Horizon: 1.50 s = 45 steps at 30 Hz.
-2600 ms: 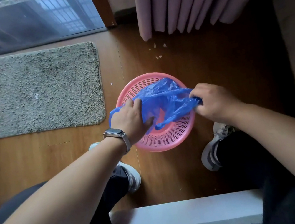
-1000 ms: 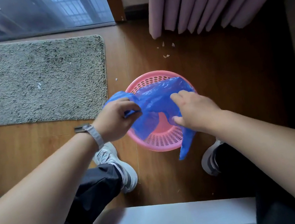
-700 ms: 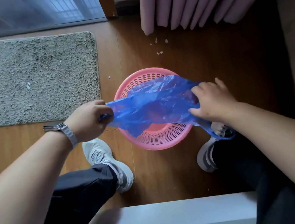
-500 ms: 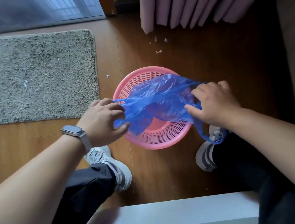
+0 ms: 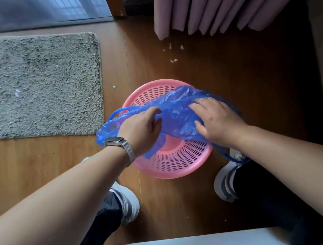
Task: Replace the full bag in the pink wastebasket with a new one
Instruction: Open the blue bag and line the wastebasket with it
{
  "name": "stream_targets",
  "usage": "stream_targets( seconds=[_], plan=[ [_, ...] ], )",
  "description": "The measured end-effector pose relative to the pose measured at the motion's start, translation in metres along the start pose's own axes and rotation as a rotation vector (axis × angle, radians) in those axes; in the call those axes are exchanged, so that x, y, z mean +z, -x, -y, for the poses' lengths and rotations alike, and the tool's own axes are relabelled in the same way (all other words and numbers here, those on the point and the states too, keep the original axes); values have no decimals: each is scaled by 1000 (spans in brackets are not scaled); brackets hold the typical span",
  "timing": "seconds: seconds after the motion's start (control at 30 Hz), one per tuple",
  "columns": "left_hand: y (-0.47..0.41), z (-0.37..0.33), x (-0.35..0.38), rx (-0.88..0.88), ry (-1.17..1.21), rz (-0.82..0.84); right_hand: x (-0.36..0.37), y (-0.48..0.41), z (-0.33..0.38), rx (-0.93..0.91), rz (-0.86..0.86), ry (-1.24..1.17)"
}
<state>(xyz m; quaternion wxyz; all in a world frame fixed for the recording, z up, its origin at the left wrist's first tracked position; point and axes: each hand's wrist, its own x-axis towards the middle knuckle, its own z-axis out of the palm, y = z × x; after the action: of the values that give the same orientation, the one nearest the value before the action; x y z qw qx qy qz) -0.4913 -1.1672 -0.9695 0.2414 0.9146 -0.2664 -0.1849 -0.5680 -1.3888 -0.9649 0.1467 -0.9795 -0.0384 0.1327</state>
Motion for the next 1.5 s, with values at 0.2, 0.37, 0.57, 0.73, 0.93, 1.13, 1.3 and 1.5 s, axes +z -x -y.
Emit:
stream_targets(
  seconds=[0.2,0.37,0.57,0.73,0.93,1.13,1.3,1.5],
  plan=[
    [-27,22,-8,32,-154,-45,4,-24,-9,51,15,-2],
    [-42,27,-13,5,-253,66,1,-39,-9,137,51,-134],
    [-51,39,-15,-20,-240,100,9,-52,-15,187,87,-238],
    [-51,46,-16,0,-82,67,20,-54,-12,194,-75,-285],
    [-42,52,-5,-285,-4,-82,26,-55,-11,448,-60,-508],
    [-34,57,-6,-378,-77,-115,34,-54,-6,555,-95,-552],
    [-20,61,-14,-361,7,-20,32,-47,-11,594,-171,-597],
    [-8,60,-18,-234,153,67,22,-41,-17,491,-105,-444]
  ],
)
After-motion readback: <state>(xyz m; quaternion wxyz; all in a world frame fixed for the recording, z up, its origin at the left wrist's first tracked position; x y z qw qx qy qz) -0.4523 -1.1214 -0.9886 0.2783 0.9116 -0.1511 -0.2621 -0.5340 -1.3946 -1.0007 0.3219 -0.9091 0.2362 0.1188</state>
